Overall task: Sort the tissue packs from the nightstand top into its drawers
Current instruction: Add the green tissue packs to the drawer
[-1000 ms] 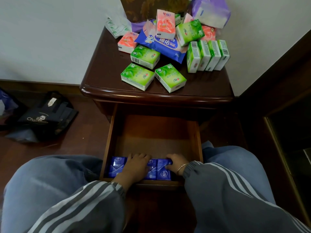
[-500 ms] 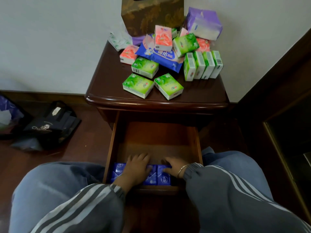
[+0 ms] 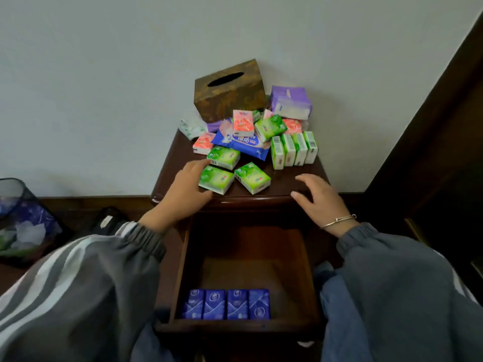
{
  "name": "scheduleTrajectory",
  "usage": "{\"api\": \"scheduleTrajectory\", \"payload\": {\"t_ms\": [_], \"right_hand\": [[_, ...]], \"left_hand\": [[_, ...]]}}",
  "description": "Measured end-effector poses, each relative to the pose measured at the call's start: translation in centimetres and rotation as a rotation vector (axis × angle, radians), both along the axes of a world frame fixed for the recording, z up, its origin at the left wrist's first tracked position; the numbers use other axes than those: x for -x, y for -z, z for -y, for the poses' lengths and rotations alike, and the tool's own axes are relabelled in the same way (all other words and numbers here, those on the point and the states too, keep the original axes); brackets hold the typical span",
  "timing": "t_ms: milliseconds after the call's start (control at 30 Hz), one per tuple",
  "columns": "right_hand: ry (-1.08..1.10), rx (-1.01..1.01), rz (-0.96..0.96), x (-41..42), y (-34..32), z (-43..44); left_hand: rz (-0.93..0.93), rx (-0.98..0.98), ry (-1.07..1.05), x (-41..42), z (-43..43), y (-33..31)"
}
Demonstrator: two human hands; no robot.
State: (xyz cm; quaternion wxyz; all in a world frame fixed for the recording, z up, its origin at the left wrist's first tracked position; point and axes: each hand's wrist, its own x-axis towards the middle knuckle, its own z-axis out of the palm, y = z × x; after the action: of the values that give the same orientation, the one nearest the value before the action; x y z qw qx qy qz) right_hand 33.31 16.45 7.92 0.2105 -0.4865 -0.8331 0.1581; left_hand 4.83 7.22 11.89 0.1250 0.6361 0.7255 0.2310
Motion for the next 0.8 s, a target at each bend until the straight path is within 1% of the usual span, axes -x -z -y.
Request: {"api": "scheduleTrajectory", "payload": {"t_ms": [67,100,167,233,367,467,533,600,633,700,800], "right_hand": [[0.021,0.028,0.175,0.2,1.8,-0.3],[0.031,0.021,0.230,0.3,2.6,-0.4],[0.037,0.011,0.270,0.4,3.6,-0.5],[0.022,-0.019,0.330,0.4,4.2,-0.5],[0.002,-0.081,0.424,0.1,4.3,-0.6],[-0.023,-0.074,0.429,-0.1,3.9,-0.8],[-0.035,-0.058,0.427,-0.1,3.6,-1.0],[-0.041,-0.049,0.440,0.0,3.4,-1.1],[-0.044,-0.048,0.448,0.0,3.2,-1.2],[-0.049,-0.040,0.459,0.0,3.0,-1.3],[-0.055,-0.028,0.475,0.0,2.7,-1.3]], "left_hand": [[-0.141,0.124,0.022,0.2,-1.4,1.1],[-0.198,0.173,0.023,0.2,-1.9,1.7],[-0.260,0.229,0.022,0.4,-2.8,2.6],[-0.300,0.254,0.036,0.8,-3.5,2.8],[-0.506,0.210,0.137,1.4,-4.3,2.7],[-0.490,0.235,0.194,1.4,-4.5,2.2],[-0.398,0.219,0.190,1.4,-4.6,1.4],[-0.245,0.103,0.167,0.9,-4.9,0.4],[-0.203,0.036,0.186,0.4,-5.2,-0.1],[-0.230,-0.021,0.288,-1.2,-6.1,-0.9],[-0.406,0.028,0.419,-3.4,-7.8,-1.2]]}}
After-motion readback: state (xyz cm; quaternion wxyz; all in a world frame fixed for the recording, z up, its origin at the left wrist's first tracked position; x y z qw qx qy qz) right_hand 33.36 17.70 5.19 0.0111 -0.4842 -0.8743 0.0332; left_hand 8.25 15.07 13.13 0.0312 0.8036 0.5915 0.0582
